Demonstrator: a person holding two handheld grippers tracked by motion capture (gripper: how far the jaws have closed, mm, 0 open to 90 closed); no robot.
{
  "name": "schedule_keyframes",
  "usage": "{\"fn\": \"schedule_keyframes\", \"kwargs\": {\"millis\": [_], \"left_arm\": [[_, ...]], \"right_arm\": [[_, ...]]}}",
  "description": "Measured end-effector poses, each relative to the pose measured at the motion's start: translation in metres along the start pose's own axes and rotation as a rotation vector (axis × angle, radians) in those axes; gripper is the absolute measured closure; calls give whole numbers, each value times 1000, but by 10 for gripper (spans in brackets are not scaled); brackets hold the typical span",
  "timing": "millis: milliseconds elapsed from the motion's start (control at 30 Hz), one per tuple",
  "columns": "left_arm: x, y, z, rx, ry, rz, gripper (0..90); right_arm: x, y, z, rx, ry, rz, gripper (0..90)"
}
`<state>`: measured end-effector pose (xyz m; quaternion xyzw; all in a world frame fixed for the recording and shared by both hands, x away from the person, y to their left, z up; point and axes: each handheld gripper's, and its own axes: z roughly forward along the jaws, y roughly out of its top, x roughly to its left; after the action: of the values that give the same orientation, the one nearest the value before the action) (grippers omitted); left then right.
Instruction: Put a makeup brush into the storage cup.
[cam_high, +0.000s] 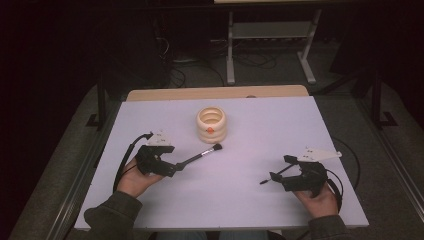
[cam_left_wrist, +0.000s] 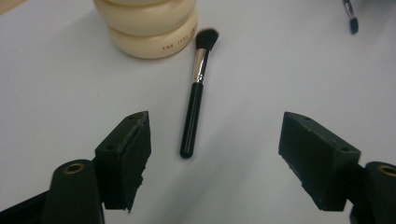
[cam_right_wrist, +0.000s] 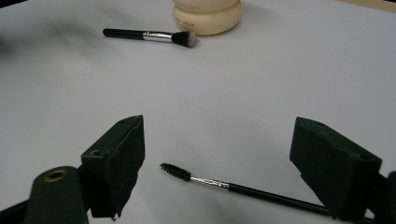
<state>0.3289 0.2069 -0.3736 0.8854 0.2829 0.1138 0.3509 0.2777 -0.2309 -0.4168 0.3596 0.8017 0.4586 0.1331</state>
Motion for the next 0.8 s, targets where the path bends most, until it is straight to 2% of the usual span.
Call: {"fn": "schedule_keyframes", "kwargs": {"millis": [100,233,300,400,500,533,567,767,800], "left_arm": [[3,11,9,41,0,29,261],[4,23,20,72,-12,46,274],[5,27,29,105,-21,48,300],[6,29,36,128,-20,59,316],[9,33,51,184,-16,72,340],[9,33,51,184,-16,72,350],[10,36,57,204,-19,72,362],[9,39,70,232,-25,81,421],[9,39,72,250,-25,86,421]], "right_arm": [[0,0,-1,-3,3,4,172],[0,1,-3,-15,4,-1,177],[-1,1,-4,-15,8,10,177],[-2,1,-3,-11,9,7,178],[-1,1,-3,-11,13,3,179],[-1,1,-3,-11,13,3,179],[-1,1,-3,-13,16,2,180],[-2,1,-2,-14,20,5,180],[-2,1,-2,-14,18,3,180]]}}
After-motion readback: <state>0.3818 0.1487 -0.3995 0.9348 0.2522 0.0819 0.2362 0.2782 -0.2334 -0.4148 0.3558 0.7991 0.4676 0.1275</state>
